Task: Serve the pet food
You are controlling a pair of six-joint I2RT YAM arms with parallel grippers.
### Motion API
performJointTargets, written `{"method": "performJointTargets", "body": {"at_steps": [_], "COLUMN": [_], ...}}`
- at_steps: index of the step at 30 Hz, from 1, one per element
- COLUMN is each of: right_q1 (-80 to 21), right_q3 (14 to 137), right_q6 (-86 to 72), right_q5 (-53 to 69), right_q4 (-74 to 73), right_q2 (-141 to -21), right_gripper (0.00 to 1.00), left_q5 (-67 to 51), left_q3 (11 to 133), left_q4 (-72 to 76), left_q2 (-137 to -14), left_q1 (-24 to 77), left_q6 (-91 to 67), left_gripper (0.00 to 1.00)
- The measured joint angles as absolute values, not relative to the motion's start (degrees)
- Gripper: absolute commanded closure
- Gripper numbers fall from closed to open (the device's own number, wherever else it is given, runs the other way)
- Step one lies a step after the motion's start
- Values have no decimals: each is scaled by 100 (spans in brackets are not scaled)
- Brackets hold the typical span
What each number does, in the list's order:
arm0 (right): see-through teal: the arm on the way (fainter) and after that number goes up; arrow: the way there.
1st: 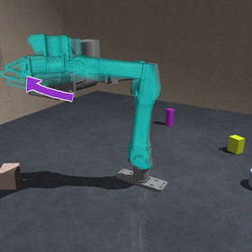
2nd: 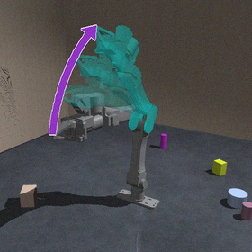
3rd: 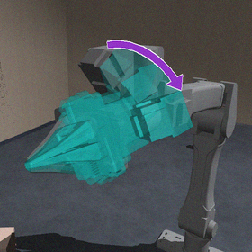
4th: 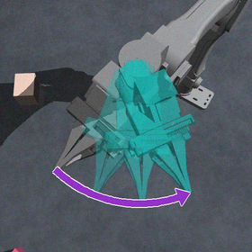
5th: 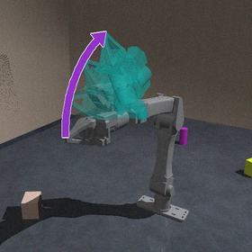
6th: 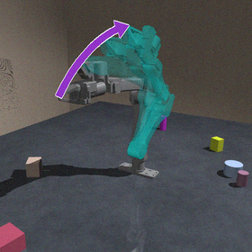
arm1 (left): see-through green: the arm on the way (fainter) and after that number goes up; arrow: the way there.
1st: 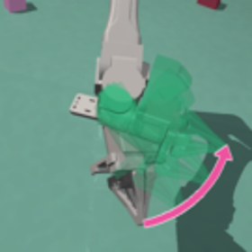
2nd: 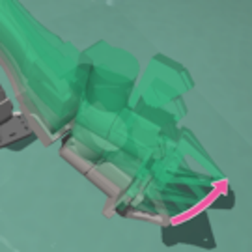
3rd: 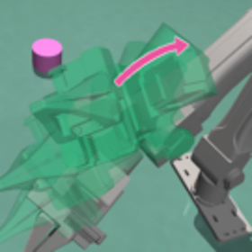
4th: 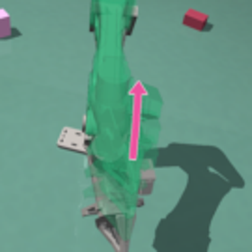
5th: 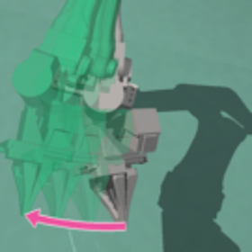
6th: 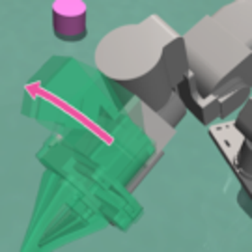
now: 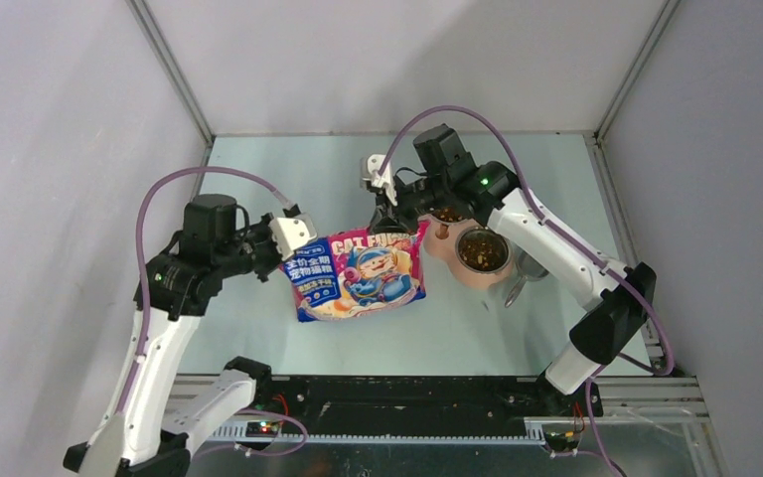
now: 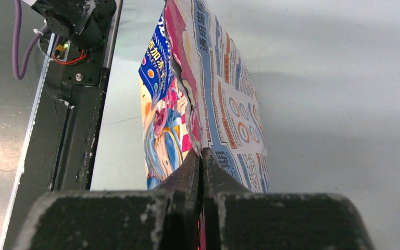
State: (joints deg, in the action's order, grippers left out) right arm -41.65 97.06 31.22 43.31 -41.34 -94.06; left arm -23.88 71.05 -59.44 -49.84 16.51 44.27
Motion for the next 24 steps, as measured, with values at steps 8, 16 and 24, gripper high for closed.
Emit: {"method": "performJointTargets", "body": {"at_steps": [8, 16, 24], "right_q1": [-4121, -4117, -4145], "right_q3": [9666, 9655, 9662], "right_q6": [3151, 3153, 3192], "right_q5": [4265, 4230, 4195], "right_q4": [-4152, -4171, -4333], "right_q2": [-9382, -9373, -9362], "right_gripper": [100, 100, 56], "left_q5": [-2086, -1645, -1785], "left_q3": [7096, 7043, 7109], "left_q4": [-6294, -6495, -6646], "left_q2": [-4801, -4475, -4560], "left_q1": [1256, 1170, 1105], "left_q6": [4563, 4665, 4663], "left_gripper": [68, 100, 100]}}
